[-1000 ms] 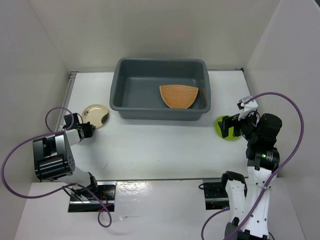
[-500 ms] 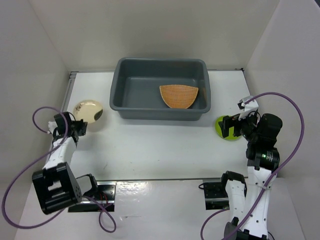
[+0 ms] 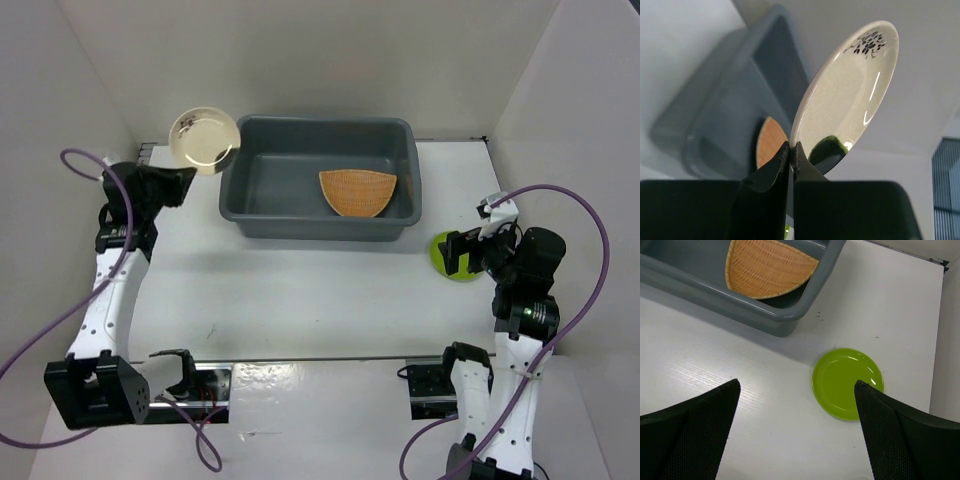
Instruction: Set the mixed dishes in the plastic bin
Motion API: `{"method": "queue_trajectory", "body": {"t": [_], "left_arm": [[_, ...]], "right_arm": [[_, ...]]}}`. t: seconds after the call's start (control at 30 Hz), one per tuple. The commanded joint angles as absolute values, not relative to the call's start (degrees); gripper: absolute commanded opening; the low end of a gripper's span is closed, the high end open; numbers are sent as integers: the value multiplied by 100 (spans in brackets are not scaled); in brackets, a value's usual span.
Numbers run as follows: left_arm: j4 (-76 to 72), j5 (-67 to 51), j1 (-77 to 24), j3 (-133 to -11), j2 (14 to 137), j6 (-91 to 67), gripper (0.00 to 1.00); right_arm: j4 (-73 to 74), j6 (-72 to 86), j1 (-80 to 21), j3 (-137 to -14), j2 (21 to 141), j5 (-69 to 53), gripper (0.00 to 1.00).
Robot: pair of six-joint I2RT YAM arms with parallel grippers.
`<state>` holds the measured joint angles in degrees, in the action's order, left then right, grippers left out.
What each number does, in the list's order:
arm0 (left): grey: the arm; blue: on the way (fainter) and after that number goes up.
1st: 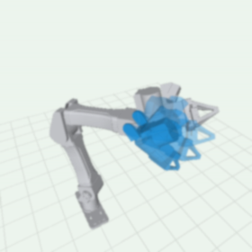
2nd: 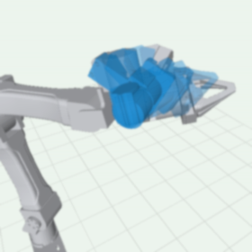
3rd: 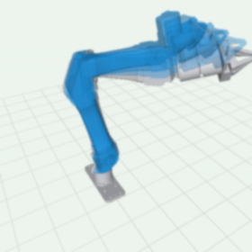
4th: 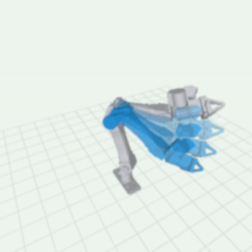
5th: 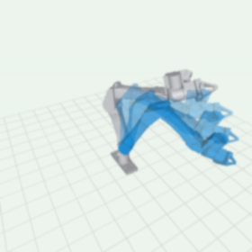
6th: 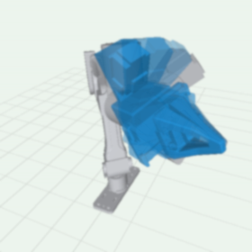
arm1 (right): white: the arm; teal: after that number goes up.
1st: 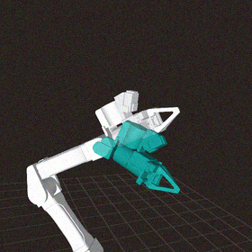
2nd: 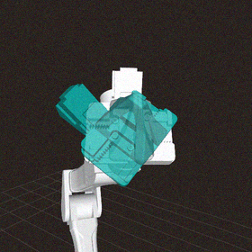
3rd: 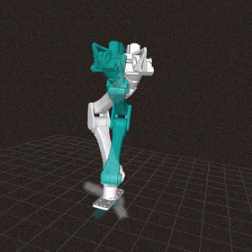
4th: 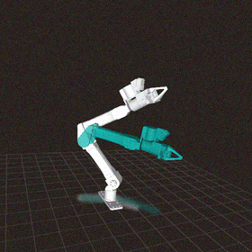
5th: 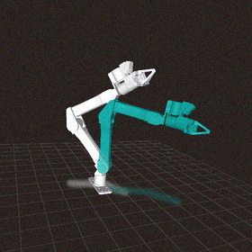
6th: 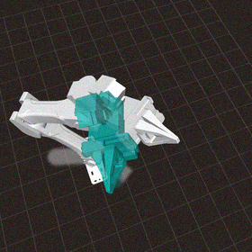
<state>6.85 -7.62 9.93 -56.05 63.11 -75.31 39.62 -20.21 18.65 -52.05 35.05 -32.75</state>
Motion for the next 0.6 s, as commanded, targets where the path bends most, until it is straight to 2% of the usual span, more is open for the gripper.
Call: {"method": "queue_trajectory", "body": {"t": [0.0, 0.23, 0.57], "left_arm": [[448, -1028, 564, -6352, 6705, -7287, 0], [1062, -1994, -999, -8251, 9041, -6497, 0], [2020, -2215, -1915, -10044, 11282, -5907, 0]], "right_arm": [[3771, -1960, 1934, -5212, 3472, -3296, 99], [3771, -1960, 1995, -5212, 3419, -3296, 99], [3771, -1960, 2048, -5212, 3261, -3296, 99]]}}
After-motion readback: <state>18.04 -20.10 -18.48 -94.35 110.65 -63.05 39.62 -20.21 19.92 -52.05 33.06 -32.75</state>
